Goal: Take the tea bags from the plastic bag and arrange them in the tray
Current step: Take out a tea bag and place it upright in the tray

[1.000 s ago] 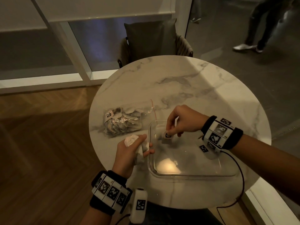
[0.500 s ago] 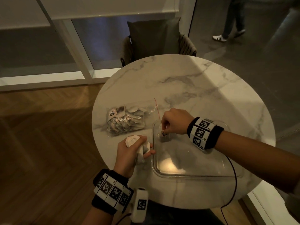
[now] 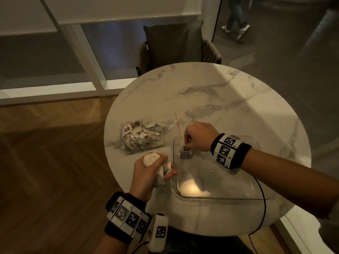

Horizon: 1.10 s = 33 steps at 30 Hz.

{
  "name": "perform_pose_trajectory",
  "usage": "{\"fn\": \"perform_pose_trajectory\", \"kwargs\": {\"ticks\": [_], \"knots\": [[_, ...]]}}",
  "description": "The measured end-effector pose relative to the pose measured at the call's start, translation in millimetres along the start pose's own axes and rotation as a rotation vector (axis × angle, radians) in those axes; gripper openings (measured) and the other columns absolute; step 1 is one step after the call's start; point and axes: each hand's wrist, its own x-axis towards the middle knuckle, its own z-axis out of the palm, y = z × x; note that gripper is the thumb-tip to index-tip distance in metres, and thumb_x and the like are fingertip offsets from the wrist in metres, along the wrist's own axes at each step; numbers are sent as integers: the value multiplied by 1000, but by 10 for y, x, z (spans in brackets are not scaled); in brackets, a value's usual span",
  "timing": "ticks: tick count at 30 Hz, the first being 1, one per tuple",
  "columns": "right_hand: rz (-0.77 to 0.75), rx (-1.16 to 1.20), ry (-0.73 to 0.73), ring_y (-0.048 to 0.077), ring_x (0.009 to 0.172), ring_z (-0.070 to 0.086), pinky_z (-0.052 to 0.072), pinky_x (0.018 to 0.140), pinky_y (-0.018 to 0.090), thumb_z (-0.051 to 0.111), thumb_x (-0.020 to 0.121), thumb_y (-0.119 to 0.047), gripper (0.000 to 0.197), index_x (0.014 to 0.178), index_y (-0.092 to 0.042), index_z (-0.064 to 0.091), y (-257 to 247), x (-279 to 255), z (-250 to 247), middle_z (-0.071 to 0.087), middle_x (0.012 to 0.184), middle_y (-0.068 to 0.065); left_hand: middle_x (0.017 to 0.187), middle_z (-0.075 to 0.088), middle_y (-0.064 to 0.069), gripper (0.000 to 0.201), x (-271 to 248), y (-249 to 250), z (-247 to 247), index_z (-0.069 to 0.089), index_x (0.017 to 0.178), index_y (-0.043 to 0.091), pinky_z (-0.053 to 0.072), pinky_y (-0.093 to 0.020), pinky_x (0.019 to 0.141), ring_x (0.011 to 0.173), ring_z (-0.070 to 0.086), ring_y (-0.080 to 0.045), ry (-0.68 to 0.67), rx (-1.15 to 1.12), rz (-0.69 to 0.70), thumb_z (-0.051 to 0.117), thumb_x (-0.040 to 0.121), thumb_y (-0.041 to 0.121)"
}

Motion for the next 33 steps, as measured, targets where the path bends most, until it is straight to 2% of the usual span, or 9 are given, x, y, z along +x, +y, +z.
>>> {"fn": "perform_pose_trajectory", "kwargs": {"ticks": [3, 8, 12, 15, 19, 24, 26, 30, 33], "knots": [[2, -11, 12, 20, 87, 63, 43, 67, 29, 70, 85, -31, 7, 85, -24, 68, -8, 7, 10, 67, 93, -2, 79, 68, -25, 19, -1, 2, 0, 61, 101, -11, 60, -35, 58, 66, 69, -33, -3, 30, -3, 65, 89, 4], [4, -14, 28, 19, 88, 64, 42, 67, 28, 68, 86, -30, 6, 87, -24, 68, -32, 6, 20, 66, 91, -4, 74, 71, -20, 16, -34, 36, 21, 62, 99, -5, 53, -25, 49, 60, 70, -30, -2, 85, -13, 65, 90, 8], [8, 14, 51, 18, 90, 62, 39, 68, 28, 68, 85, -29, 8, 92, -27, 69, -24, -11, 1, 53, 84, -8, 75, 72, -19, 17, -51, 60, 38, 62, 96, -2, 54, -25, 48, 60, 71, -30, -7, 106, -8, 66, 91, 14], [-5, 64, 97, 16, 87, 62, 39, 67, 27, 70, 82, -29, 10, 92, -28, 69, -27, -83, -64, 56, 82, -10, 75, 72, -20, 22, -60, 79, 47, 62, 96, -3, 55, -27, 51, 61, 71, -30, -9, 104, 4, 63, 93, 19], [-84, 318, 132, 2, 63, 61, 52, 66, 28, 74, 81, -33, 10, 85, -24, 73, -137, -302, -173, 69, 75, -10, 74, 67, -23, 28, -29, 90, 63, 60, 92, -3, 52, -26, 49, 65, 71, -27, 22, 74, 38, 55, 98, 24], [-160, 745, 118, 8, 45, 62, 53, 54, 24, 81, 78, -30, 19, 77, -13, 74, -430, -563, -152, 69, 62, 0, 68, 68, -14, 34, -14, 142, 169, 63, 85, 3, 48, -23, 44, 51, 64, -17, 60, 50, 19, 51, 100, 31], [-118, 786, 152, 7, 50, 64, 56, 62, 26, 84, 75, -31, 19, 72, -14, 75, -505, -602, -94, 68, 57, 0, 64, 68, -8, 34, -23, 179, 233, 64, 83, 7, 43, -21, 38, 46, 61, -14, 70, 37, 12, 50, 101, 32], [-79, 870, 140, -13, 61, 62, 53, 95, 28, 84, 74, -27, 18, 66, -14, 75, -559, -620, -5, 61, 47, -5, 57, 65, -6, 35, -42, 221, 344, 62, 82, 6, 41, -19, 38, 43, 57, -11, 34, 52, 28, 47, 102, 31], [-71, 897, 150, -2, 58, 63, 55, 90, 36, 85, 72, -26, 16, 64, -21, 72, -523, -609, -2, 61, 49, -7, 64, 67, -10, 34, -41, 229, 384, 62, 88, 5, 45, -22, 41, 48, 61, -14, 7, 50, 16, 46, 102, 32]]}}
